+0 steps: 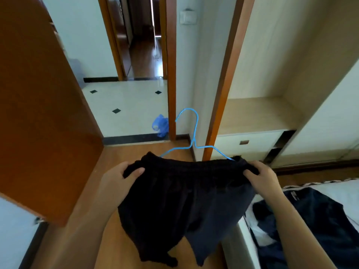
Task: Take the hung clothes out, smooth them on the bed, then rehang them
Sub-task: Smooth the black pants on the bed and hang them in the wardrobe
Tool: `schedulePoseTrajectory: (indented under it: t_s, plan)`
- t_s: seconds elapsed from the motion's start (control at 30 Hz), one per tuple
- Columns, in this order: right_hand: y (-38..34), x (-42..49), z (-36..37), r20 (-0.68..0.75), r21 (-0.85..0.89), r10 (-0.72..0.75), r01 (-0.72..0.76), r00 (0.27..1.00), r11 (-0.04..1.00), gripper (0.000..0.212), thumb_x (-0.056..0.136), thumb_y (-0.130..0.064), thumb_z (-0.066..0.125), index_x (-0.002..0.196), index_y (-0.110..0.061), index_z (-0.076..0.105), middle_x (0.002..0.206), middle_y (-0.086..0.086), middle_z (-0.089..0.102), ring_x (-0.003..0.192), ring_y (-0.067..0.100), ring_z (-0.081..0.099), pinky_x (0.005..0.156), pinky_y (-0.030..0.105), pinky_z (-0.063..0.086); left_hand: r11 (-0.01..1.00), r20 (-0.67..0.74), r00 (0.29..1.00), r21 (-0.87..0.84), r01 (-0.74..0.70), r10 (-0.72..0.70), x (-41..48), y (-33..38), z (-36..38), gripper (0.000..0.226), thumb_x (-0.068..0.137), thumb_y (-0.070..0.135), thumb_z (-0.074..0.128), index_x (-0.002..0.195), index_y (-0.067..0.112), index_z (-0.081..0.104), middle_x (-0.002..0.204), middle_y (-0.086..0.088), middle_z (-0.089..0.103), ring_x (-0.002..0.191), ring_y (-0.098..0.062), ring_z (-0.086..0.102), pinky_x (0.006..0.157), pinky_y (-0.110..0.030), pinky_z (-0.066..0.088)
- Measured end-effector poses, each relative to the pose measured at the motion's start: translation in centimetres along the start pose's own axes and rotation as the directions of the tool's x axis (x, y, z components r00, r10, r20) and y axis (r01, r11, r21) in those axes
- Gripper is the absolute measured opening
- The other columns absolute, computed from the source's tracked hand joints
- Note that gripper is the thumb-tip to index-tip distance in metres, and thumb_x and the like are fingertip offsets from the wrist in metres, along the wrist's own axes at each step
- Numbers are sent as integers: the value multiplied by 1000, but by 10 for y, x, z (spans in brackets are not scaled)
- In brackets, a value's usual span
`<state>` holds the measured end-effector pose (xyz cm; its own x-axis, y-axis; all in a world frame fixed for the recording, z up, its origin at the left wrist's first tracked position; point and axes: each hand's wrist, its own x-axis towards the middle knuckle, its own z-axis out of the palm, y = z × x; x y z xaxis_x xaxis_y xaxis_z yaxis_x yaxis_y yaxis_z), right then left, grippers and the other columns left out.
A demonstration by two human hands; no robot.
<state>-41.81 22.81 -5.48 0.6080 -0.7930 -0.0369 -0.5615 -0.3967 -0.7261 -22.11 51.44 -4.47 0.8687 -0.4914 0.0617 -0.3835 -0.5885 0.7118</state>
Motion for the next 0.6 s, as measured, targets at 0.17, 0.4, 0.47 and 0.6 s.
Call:
schedulePoseTrajectory:
  t_s: [0.17, 0.4, 0.47, 0.6]
  plan:
    - [-26, 106, -13, -147, 7, 13, -12, 989, 1000, 5, 84, -11, 56, 80, -11, 55, 67, 3, 54, 74, 28, 52, 58, 33, 34, 971, -50, 971, 60, -232, 235, 134, 39, 14, 31, 82, 52, 56, 71, 22, 56, 68, 2, 63, 74, -21, 60, 61, -30, 40]
    - [-45, 213, -51, -403, -21, 44, -57, 914, 998, 6, 82, -6, 58, 80, -10, 55, 77, 14, 59, 78, 29, 54, 65, 33, 36, 879, -66, 880, -58, -474, 470, 292, 113, 54, 35, 78, 51, 52, 66, 18, 51, 55, 0, 54, 60, -24, 55, 53, -27, 36]
    - [-42, 230, -71, -429, -64, 43, -77, 903, 995, 11, 82, -4, 60, 80, -13, 54, 77, 13, 57, 80, 28, 55, 65, 32, 33, 853, -73, 859, -105, -512, 507, 324, 136, 78, 42, 76, 57, 51, 74, 16, 59, 61, -2, 61, 66, -26, 59, 58, -34, 42]
    - [-16, 251, -117, -401, -172, 69, -149, 914, 974, 18, 82, -2, 62, 99, -8, 62, 88, 6, 61, 95, 26, 60, 72, 27, 33, 784, -79, 801, -173, -597, 593, 359, 191, 130, 64, 67, 66, 35, 83, 13, 66, 66, -4, 67, 67, -26, 62, 60, -34, 46]
